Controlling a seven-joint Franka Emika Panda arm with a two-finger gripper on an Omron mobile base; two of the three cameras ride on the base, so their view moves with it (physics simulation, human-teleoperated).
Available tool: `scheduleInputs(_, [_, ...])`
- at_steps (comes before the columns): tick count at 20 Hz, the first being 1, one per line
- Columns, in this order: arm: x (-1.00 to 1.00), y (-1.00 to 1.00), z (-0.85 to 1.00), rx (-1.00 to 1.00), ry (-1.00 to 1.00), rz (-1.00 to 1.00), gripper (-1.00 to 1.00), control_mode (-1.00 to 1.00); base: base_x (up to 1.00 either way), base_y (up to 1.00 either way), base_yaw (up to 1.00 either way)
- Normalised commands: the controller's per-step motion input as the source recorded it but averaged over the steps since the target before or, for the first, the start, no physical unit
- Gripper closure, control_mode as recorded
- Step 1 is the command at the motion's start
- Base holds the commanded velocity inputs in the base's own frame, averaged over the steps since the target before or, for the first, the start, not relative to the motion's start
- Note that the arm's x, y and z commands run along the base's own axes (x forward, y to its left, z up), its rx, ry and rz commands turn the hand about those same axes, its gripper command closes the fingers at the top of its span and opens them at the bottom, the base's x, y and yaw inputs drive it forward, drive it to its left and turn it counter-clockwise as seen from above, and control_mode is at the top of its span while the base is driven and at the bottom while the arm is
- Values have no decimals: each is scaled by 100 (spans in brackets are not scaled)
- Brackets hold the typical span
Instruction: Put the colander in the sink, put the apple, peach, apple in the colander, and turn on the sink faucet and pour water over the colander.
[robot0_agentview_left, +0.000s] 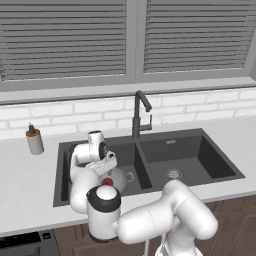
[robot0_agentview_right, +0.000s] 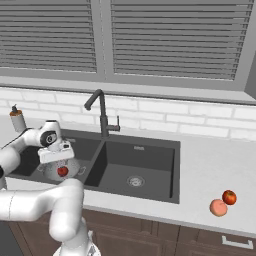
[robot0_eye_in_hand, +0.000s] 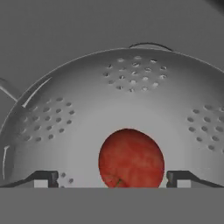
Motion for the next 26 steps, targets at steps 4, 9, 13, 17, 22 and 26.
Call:
scheduleInputs(4, [-37, 0, 61, 0, -6, 0, -100, -100, 0, 0, 0])
scheduleInputs(9, [-56, -1, 64, 0, -6, 0, -100, -100, 0, 0, 0])
scheduleInputs(13, [-73, -16, 53, 0, -5, 0, -100, -100, 0, 0, 0])
scheduleInputs(17, [-71, -29, 44, 0, -6, 0, -100, -100, 0, 0, 0])
scheduleInputs(22, [-62, -45, 38, 0, -4, -1, -100, -100, 0, 0, 0])
scheduleInputs(26, [-53, -54, 33, 0, -8, 0, -100, -100, 0, 0, 0])
